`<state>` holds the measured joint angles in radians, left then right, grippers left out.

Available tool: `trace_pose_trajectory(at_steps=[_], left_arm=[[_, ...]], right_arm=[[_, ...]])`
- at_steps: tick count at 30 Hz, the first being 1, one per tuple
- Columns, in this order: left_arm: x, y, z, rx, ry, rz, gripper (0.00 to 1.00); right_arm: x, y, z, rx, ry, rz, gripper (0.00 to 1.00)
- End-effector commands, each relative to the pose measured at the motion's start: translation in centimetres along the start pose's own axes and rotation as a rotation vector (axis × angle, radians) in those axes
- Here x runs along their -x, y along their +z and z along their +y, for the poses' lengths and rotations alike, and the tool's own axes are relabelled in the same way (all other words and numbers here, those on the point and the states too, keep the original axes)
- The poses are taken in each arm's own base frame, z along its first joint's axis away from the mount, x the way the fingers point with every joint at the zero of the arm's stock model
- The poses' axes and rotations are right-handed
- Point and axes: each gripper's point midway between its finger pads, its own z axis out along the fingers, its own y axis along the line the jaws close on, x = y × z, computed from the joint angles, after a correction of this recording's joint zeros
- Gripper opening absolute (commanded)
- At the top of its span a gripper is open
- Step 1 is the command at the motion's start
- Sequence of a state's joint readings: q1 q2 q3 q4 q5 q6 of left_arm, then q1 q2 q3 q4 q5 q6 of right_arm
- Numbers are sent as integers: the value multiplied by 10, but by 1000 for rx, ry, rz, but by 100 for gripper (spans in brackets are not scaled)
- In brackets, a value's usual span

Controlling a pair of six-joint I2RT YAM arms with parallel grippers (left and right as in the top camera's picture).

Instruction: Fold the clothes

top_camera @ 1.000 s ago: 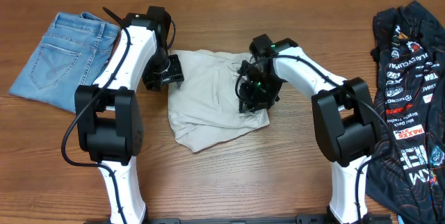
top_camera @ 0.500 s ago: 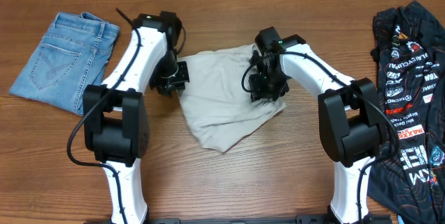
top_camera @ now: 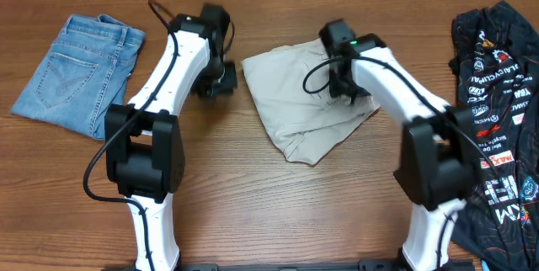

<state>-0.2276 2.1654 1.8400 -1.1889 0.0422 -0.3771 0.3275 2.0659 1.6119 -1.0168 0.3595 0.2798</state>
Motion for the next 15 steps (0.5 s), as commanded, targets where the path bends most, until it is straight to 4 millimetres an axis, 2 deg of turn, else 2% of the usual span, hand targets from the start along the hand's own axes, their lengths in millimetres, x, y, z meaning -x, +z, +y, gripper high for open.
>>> trace_pose_trajectory(at_steps=[1, 4, 7, 15], left_arm=[[66, -69, -24, -99, 49, -330, 56], [90, -79, -46, -206, 80, -430, 56], [100, -77, -64, -283, 120, -456, 56], [104, -27, -83, -297, 171, -405, 55]], right_arm=[[23, -95, 25, 299, -5, -162, 64], [11, -113, 51, 481, -28, -111, 64], [-2, -114, 68, 579, -45, -46, 64], [-30, -88, 95, 688, -70, 112, 64]])
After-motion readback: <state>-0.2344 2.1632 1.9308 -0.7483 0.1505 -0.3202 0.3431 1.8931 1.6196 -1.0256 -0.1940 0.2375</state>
